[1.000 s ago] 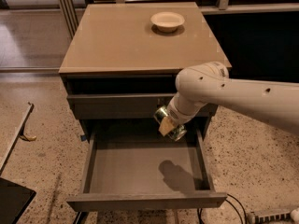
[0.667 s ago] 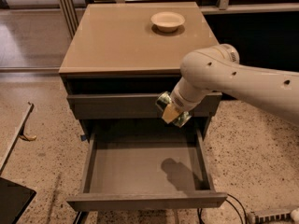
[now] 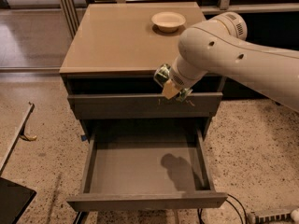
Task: Pick green can from middle drawer and place on counter
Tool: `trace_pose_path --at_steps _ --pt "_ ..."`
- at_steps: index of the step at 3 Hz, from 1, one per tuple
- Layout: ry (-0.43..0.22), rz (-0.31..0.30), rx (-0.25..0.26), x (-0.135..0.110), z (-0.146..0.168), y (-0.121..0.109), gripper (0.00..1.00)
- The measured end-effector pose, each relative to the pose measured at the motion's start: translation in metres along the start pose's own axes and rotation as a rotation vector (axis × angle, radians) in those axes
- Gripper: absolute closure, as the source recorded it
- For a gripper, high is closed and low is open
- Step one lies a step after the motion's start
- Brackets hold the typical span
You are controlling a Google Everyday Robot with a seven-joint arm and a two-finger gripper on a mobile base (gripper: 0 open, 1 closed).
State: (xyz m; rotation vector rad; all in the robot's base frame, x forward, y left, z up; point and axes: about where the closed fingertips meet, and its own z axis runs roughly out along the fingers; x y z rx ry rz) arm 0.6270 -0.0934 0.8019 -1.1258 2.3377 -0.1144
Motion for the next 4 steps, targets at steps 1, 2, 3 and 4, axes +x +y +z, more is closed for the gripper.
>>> trace_pose_path --at_steps 1,2,3,4 --pt "-0.042 0.009 0.078 -0.025 -0.018 -0.017 1.00" --pt "-0.078 0.020 0.128 -0.055 -0.017 -0.033 1.00" --pt "-0.124 0.021 0.145 -0.087 -0.005 -0.043 1.00" --pt "-0.172 0.018 0.141 -0.116 0.006 -0.048 1.00"
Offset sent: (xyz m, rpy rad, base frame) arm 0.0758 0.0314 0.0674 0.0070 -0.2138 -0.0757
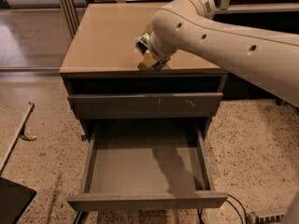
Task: Pick green can from middle drawer and place on counter
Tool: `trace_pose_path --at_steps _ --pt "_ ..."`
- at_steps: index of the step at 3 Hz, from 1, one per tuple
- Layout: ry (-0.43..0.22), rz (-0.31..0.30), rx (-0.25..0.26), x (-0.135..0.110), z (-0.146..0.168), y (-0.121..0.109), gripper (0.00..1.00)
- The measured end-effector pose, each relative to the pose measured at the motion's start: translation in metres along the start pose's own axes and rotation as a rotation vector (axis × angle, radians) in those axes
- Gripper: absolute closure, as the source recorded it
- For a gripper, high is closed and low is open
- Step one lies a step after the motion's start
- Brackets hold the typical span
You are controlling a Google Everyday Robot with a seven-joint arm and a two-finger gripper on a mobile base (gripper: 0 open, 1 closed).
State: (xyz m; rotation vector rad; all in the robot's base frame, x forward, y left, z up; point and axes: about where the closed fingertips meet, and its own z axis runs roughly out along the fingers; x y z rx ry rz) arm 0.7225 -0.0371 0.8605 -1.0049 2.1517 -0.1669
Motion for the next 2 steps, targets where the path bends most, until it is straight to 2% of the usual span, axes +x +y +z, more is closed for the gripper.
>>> trace_pose_path --at_steps 1,2 --pt "-0.029 0.004 -0.024 -0.021 0.018 0.001 0.82" --pt "-0.033 -0.001 -0.053 -0.036 0.034 0.004 0.59"
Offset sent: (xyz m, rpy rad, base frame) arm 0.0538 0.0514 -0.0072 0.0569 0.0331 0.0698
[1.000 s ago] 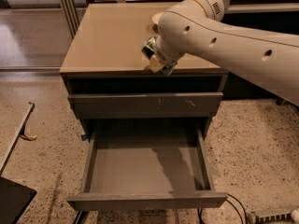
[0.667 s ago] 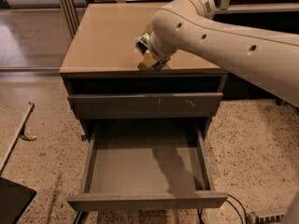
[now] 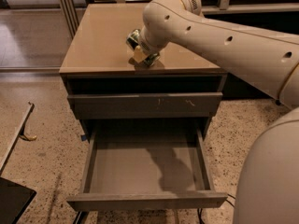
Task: Pick green can from middle drawer and place on counter
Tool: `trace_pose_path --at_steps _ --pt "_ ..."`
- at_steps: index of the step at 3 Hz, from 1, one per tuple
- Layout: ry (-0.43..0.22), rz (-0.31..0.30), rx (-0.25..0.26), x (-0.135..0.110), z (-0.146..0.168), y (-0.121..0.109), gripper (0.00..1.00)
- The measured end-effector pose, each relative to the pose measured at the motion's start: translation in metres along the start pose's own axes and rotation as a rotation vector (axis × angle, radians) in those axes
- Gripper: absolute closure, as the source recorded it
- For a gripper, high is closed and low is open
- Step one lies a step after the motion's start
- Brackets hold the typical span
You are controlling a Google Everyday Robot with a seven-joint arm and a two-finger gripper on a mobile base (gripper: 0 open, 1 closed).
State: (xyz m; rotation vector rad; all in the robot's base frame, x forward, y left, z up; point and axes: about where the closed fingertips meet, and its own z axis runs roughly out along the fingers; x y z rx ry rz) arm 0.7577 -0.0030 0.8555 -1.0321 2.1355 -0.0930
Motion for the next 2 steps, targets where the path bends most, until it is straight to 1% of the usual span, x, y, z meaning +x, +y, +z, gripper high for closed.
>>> trace_pose_path --at_steps 2 --pt "-0.008 0.006 -0.023 -0.0165 0.0208 0.0059 0.13"
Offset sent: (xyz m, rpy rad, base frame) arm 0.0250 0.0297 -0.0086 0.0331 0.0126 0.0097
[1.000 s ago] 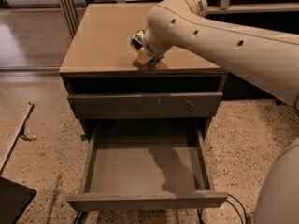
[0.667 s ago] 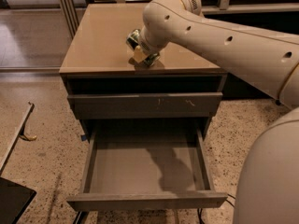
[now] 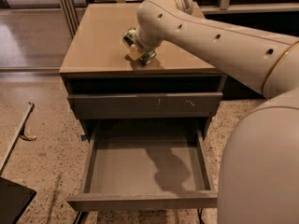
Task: Pick green can from middle drawer and place on counter
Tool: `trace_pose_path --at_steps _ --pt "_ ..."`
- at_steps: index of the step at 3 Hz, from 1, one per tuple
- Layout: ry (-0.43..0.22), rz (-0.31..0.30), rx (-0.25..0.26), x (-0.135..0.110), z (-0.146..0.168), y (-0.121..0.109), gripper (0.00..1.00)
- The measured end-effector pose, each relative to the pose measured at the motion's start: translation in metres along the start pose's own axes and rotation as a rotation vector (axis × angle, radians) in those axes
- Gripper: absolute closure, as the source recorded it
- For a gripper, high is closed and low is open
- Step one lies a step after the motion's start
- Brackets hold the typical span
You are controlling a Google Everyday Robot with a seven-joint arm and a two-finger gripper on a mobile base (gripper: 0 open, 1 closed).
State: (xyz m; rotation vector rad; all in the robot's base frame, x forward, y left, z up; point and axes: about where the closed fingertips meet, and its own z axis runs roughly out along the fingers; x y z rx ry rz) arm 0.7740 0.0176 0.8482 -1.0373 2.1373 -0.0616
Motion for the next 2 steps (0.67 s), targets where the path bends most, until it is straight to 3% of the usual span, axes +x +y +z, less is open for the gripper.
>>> trace_pose_path --at_steps 1,2 --pt "0.000 0.000 0.000 -0.0002 0.0003 0.0001 0.00" --pt "0.000 0.000 0.000 -0.0002 0.0003 0.0001 0.00"
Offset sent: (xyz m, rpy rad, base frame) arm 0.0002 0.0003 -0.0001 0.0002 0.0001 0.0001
